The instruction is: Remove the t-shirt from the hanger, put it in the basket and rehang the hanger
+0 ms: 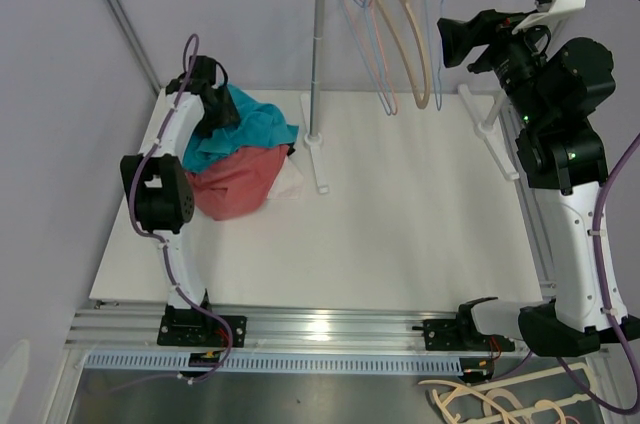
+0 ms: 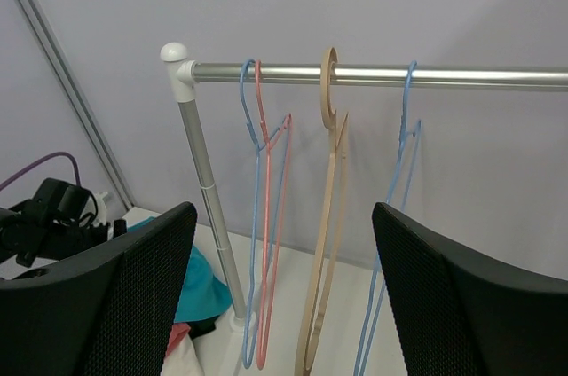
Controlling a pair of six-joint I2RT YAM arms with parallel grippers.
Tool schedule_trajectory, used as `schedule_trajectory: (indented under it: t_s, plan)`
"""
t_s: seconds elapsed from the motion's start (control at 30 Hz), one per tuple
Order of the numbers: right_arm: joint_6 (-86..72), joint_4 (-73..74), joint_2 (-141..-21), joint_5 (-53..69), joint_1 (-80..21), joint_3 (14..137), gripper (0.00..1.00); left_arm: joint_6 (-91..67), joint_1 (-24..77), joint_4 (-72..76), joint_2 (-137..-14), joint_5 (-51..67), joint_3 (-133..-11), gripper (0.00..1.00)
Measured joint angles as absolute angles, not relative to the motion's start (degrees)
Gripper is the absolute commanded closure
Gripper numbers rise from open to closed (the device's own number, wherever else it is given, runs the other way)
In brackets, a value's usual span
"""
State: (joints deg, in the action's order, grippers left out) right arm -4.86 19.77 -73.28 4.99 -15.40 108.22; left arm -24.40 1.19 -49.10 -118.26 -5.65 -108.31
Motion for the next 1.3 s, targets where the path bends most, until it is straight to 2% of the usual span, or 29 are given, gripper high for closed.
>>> schedule_trajectory:
  t_s: [0.07,0.2,0.27,0.3,0.33,0.37,0.43,0.73,1.0,1.3]
  plan:
    - [-4.9,19.8,-73.3,5.0,-15.6,108.2,0.15,-24.2,1.7,-49.9,-117.1,-6.1,-110.7,0.23]
    - [-4.8,19.8,-73.3,4.9,-15.8,108.2,0.15,-23.4,3.4,-50.8,-112.9,-7.0,-116.5,0.23]
    - [-4.7,19.8,-73.3,4.8,-15.9,108.2,0.14,-22.7,4.4,-50.5,-109.6,-7.4,-118.4,0.17]
    - [-4.6,19.8,-73.3,4.8,-15.9,108.1,0.08,-22.2,4.8,-50.4,-107.7,-7.6,-118.7,0.06]
    - [-4.7,19.8,-73.2,4.7,-16.0,107.9,0.05,-21.5,5.5,-50.0,-105.1,-7.9,-118.5,0.01]
    - [-4.6,19.8,-73.2,4.7,-16.0,107.7,0.01,-20.7,6.1,-49.6,-102.8,-8.1,-118.0,0.01]
    - [-4.5,19.9,-72.9,4.4,-16.0,107.0,0.0,-19.7,7.4,-48.0,-97.7,-8.6,-116.6,0.01]
    - [-7.9,22.1,-68.7,4.3,-16.1,100.8,0.01,-18.3,10.2,-38.8,-68.8,-8.9,-96.3,0.01]
    - [-14.5,25.6,-56.2,3.2,-18.5,84.7,0.01,-21.6,20.6,-36.8,-48.0,-9.2,-74.4,0.0]
    - [-17.7,34.0,-39.6,1.6,-19.4,64.9,0.01,-23.8,22.1,-40.1,-28.2,-6.8,-55.8,0.01]
